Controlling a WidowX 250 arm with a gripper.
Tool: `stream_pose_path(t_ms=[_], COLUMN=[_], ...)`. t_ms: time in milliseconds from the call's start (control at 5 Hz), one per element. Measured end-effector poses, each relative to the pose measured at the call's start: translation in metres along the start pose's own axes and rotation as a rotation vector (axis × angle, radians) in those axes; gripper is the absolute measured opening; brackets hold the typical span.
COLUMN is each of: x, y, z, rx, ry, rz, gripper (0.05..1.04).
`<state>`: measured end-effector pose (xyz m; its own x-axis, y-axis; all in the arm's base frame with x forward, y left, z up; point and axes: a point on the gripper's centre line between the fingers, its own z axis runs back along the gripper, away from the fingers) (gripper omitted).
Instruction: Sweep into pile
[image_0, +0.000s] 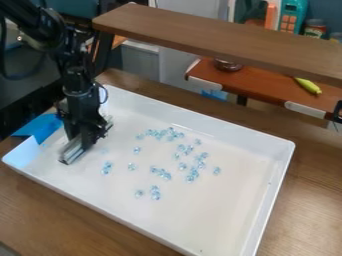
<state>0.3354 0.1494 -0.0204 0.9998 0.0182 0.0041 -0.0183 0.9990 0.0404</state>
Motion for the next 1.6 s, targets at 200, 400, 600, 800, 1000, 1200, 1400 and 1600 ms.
stream_pose_path(t_ms=[200, 400, 600, 800, 1000, 1200, 1400, 1600], x=[-0.004, -0.010, -0.014, -0.017, -0.017, -0.018, -0.023, -0.022], y=[-0.017, -0.042, -0.064, -0.085, -0.116, -0.148, -0.187, -0.219], z=[0.001, 0.003, 0.002, 0.003, 0.005, 0.009, 0.016, 0.036], rx=[-0.027, -0.048, -0.064, -0.084, -0.116, -0.157, -0.197, -0.228], ry=[0.011, 0.023, 0.027, 0.030, 0.042, 0.073, 0.101, 0.075], rz=[-0.007, -0.031, -0.049, -0.054, -0.061, -0.058, -0.077, -0.094], gripper=[0.382, 0.382, 0.382, 0.382, 0.382, 0.382, 0.382, 0.382])
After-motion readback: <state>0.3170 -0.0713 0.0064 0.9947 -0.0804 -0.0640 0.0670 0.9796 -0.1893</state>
